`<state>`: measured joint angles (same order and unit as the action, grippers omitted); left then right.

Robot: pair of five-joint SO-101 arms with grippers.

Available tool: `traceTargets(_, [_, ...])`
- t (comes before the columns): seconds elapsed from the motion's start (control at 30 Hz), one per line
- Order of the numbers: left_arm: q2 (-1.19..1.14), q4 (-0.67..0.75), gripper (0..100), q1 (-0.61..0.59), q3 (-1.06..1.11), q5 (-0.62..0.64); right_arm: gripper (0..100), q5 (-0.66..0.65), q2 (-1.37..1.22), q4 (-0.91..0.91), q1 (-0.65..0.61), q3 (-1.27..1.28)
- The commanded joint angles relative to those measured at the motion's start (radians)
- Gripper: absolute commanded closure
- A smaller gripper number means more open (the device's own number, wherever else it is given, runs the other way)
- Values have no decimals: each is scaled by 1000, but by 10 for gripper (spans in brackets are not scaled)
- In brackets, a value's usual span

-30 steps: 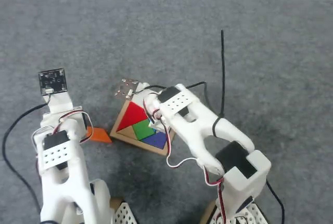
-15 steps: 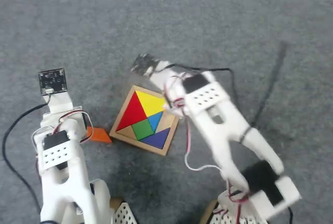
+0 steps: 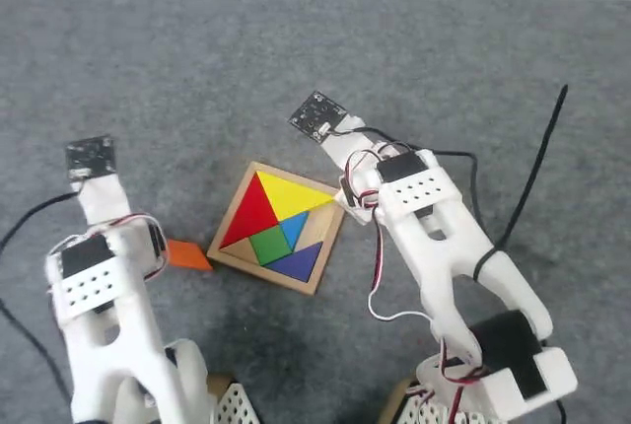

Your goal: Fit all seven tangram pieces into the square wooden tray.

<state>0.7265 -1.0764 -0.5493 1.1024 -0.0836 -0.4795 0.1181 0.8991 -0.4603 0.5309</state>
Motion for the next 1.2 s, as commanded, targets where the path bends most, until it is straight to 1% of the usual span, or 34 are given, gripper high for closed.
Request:
traceTargets(0.0, [26, -60, 822, 58, -1, -11, 965, 9, 8, -16, -8, -6])
traceTargets(0.17, [17, -66, 807, 123, 8, -11, 965, 9, 8, -18, -8, -3])
traceTargets(0.27, [-49, -60, 807, 160, 7, -9, 965, 11, 8, -18, -10, -2])
traceTargets(0.33, [-126, -41, 807, 155, -5, -9, 965, 11, 8, -18, -10, -2])
traceTargets(0.5, [-325, -32, 809, 94, -102, -17, 965, 15, 8, -16, -10, -2])
traceTargets(0.6, [-377, -29, 810, 95, -125, -21, 965, 15, 8, -18, -10, -2])
traceTargets(0.77, [-397, 86, 811, 91, -120, -29, 965, 12, 7, -18, -10, 0])
traceTargets(1.07, [-473, 91, 810, 87, -220, 132, 965, 12, 7, -16, -10, 0])
traceTargets(1.1, [-485, 83, 811, 87, -232, 144, 965, 12, 7, -16, -10, 0])
traceTargets(1.17, [-493, -5, 811, 87, -271, 129, 965, 12, 7, -16, -10, 0])
